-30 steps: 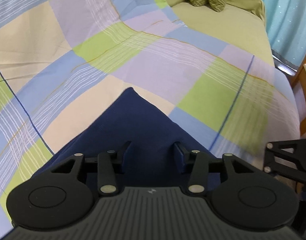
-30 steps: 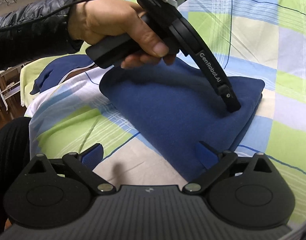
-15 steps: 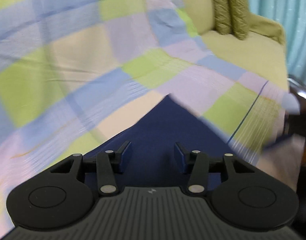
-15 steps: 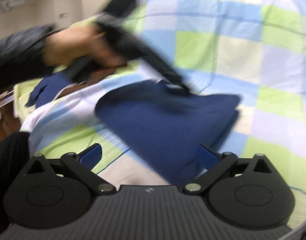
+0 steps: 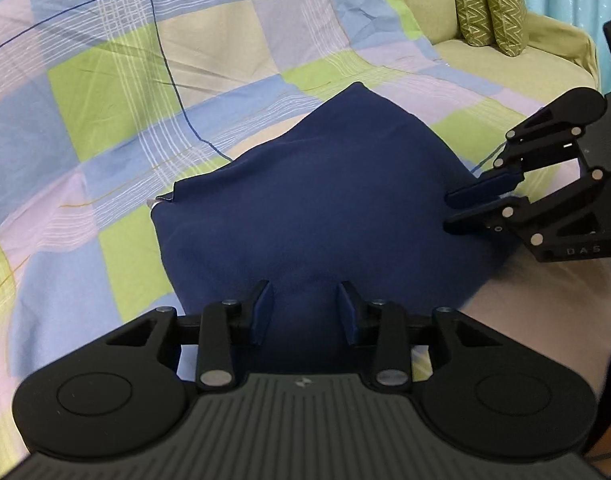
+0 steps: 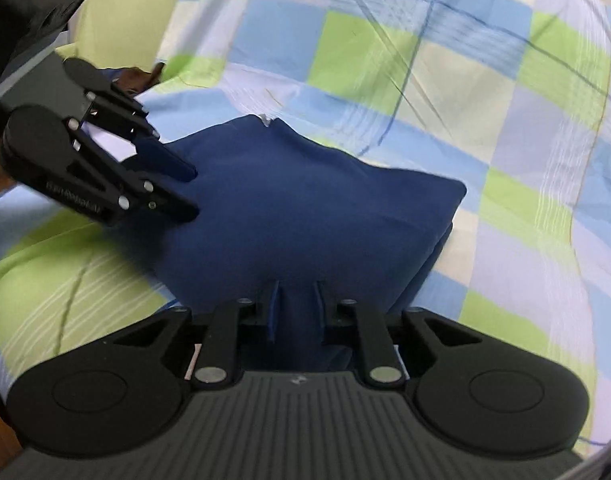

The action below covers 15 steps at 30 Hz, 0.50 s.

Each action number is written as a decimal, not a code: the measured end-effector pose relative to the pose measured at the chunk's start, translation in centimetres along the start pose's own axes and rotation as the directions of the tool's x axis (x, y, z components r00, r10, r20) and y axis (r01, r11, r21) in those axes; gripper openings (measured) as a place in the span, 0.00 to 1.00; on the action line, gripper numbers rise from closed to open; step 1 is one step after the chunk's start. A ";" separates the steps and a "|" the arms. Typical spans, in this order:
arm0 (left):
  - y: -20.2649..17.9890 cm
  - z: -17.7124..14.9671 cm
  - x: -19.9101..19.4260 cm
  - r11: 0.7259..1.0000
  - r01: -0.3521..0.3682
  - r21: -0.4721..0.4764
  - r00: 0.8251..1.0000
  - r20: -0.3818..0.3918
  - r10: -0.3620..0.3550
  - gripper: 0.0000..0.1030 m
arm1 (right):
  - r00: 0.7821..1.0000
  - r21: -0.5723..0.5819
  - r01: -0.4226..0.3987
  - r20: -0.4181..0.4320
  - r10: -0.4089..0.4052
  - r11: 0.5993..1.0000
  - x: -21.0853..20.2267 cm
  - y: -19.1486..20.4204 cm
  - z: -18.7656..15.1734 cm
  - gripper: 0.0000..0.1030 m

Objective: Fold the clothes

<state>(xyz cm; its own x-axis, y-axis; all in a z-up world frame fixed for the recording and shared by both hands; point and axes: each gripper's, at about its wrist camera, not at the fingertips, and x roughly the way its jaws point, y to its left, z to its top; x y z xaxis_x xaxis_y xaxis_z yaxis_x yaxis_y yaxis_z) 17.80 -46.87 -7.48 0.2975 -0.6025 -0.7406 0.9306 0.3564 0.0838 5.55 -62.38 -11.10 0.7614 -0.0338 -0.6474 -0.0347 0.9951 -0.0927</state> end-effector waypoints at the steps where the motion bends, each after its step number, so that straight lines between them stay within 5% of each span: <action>1: 0.5 -0.1 -0.2 0.999 0.015 -0.037 1.000 0.007 -0.015 0.42 | 1.000 -0.003 0.001 0.003 -0.001 1.000 0.2 0.0 -0.1 0.11; 4: 1.4 0.0 -1.7 0.994 0.041 -0.100 0.999 0.031 -0.038 0.38 | 1.000 0.020 -0.025 -0.014 0.025 0.999 -0.4 -0.5 0.7 0.11; 10: 3.7 0.8 -1.5 0.991 0.000 -0.137 0.997 0.080 0.011 0.35 | 0.994 -0.046 0.007 0.108 -0.002 0.999 -2.8 0.1 3.3 0.14; 15: 4.9 0.5 2.4 0.989 0.013 -0.149 0.998 0.056 -0.005 0.35 | 0.999 -0.025 -0.024 -0.025 0.023 0.999 2.5 0.5 3.2 0.14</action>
<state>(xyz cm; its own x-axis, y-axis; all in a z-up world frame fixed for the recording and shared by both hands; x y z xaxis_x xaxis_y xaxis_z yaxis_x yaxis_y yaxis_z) 23.13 -46.92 -8.51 0.3044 -0.6435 -0.7024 0.8924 0.4505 -0.0260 9.55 -61.62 -10.32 0.7443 -0.0128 -0.6677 -0.0691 0.9930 -0.0961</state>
